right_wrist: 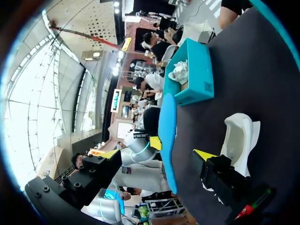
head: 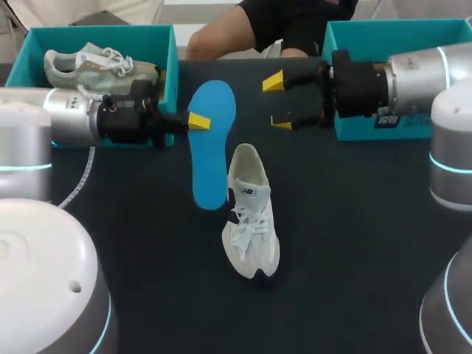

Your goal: Take the shoe out of the shoebox, open the shoe tongue, remove and reinsert the insole, then place the shoe into the shoebox

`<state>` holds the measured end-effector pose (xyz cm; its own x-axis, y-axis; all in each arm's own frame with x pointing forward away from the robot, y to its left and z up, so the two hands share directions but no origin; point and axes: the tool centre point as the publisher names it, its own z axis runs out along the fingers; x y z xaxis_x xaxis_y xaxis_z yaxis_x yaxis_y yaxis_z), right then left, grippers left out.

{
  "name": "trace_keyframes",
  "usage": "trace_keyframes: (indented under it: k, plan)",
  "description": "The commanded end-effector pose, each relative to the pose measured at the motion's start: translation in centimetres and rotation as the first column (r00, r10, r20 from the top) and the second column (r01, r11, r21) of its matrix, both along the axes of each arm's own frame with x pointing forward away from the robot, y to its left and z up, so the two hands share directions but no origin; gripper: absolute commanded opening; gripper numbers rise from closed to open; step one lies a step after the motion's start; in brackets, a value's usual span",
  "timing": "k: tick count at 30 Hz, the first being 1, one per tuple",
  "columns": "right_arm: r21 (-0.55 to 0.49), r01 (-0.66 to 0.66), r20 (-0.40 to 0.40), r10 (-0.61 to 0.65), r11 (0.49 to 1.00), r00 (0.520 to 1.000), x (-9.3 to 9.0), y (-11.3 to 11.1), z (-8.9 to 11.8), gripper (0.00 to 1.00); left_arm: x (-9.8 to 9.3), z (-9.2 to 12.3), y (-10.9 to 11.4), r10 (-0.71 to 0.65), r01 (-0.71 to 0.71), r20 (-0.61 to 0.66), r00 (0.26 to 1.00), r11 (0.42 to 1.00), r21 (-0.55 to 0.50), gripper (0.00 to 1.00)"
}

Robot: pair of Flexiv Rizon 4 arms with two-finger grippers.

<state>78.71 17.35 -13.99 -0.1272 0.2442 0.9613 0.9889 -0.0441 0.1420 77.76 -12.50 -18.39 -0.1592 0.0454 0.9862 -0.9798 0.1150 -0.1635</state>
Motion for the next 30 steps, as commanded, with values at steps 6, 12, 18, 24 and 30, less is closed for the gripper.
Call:
trace_keyframes:
  k: [6, 12, 18, 24, 30]
  plan:
    - [-0.215, 0.03, 0.003, -0.03, 0.976, 1.0, -1.7, 0.9, 1.1, 1.0, 0.7, 0.4, -0.1, 0.037, -0.042, -0.085, 0.996, 0.998, -0.053, 0.0]
    - [-0.305, 0.031, 0.013, -0.029, 0.952, 1.0, -1.8, 1.7, 1.8, 1.0, 0.9, 0.5, 0.0, 0.051, -0.058, -0.1, 0.994, 0.996, -0.074, 0.0]
    - [-0.428, 0.032, 0.034, -0.02, 0.903, 0.999, -2.2, 2.7, 2.9, 1.0, 0.9, 0.5, 0.0, 0.051, -0.058, -0.1, 0.994, 0.996, -0.074, 0.0]
    - [-0.586, 0.135, 0.106, -0.09, 0.799, 0.99, -2.9, 3.3, 4.3, 1.0, 0.9, 0.5, 0.0, 0.051, -0.058, -0.1, 0.994, 0.996, -0.074, 0.0]
    - [-0.586, 0.135, 0.106, -0.09, 0.799, 0.99, -2.9, 3.3, 4.3, 1.0, 0.9, 0.5, 0.0, 0.051, -0.058, -0.1, 0.994, 0.996, -0.074, 0.0]
